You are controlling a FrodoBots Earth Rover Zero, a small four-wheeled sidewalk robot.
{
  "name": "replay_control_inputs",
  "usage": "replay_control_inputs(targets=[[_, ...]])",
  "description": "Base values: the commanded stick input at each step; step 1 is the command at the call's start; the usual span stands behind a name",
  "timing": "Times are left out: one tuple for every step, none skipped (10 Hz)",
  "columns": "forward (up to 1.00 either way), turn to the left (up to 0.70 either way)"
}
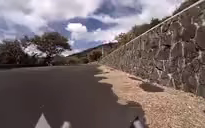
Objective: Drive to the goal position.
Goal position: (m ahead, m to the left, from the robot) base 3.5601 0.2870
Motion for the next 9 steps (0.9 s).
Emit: replay_control_inputs(targets=[[0.50,-0.04],[0.50,-0.01],[0.50,0.00],[0.50,0.00],[0.50,0.00],[0.50,0.00],[0.50,0.00],[0.50,0.00],[0.50,0.00]])
